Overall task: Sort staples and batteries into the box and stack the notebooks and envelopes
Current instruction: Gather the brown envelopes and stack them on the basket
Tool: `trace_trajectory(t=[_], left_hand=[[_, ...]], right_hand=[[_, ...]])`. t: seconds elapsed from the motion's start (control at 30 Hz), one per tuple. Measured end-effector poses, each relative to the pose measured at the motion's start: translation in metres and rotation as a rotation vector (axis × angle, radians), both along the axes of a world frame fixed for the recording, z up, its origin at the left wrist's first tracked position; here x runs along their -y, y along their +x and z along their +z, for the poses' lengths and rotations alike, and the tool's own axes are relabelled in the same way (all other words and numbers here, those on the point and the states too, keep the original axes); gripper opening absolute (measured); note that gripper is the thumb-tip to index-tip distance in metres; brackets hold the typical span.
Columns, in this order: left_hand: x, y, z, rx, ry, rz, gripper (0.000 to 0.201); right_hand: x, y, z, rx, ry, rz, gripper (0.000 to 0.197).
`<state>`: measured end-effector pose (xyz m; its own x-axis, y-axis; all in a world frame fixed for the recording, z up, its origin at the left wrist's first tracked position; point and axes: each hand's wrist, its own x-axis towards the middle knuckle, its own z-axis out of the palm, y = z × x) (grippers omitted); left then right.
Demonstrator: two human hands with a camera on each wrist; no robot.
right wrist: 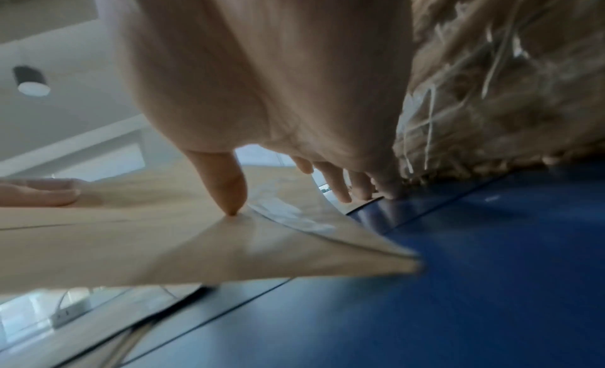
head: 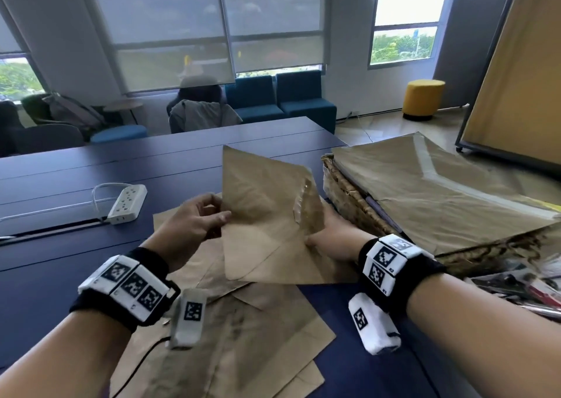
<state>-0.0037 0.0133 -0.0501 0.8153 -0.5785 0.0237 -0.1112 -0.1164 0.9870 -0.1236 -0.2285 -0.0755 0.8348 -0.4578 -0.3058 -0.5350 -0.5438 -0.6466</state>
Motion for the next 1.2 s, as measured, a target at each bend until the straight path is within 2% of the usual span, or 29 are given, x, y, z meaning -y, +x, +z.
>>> trace_trajectory(t=[0.07,0.17,0.23,0.4,0.53,0.6,0.77,0.97,1.1,1.2], left_hand=[[-0.009,-0.002,0.015,0.045,-0.087,0.025,0.010],[-0.022,-0.001,0.035,0.085,-0.191,0.053,0.004],[-0.027,0.001,0.046,0.128,-0.227,0.093,0.004],[-0.022,0.004,0.072,0.190,-0.355,0.180,0.016],[0.005,-0.001,0.097,0.247,-0.462,0.197,0.006],[0.027,-0.007,0.108,0.261,-0.491,0.173,0.008],[0.092,-0.032,0.116,0.306,-0.439,0.077,0.009],[0.165,-0.064,0.097,0.268,-0.357,-0.069,0.043],[0.188,-0.081,0.080,0.262,-0.236,-0.102,0.029],[0.202,-0.082,0.055,0.243,-0.034,-0.133,0.031]], right_hand=[[-0.003,0.000,0.003,0.170,0.116,-0.052,0.096],[-0.011,0.004,0.013,0.403,0.290,-0.127,0.062],[-0.016,0.008,0.024,0.511,0.310,-0.147,0.047],[-0.020,0.009,0.073,0.791,0.151,-0.188,0.057],[0.005,-0.008,0.124,0.952,0.009,-0.205,0.058],[0.029,-0.020,0.144,1.007,-0.050,-0.217,0.060],[0.095,-0.061,0.171,0.992,-0.194,-0.292,0.055],[0.164,-0.112,0.162,0.889,-0.209,-0.367,0.044],[0.194,-0.124,0.145,0.710,-0.224,-0.378,0.039],[0.211,-0.129,0.121,0.500,-0.258,-0.384,0.038]])
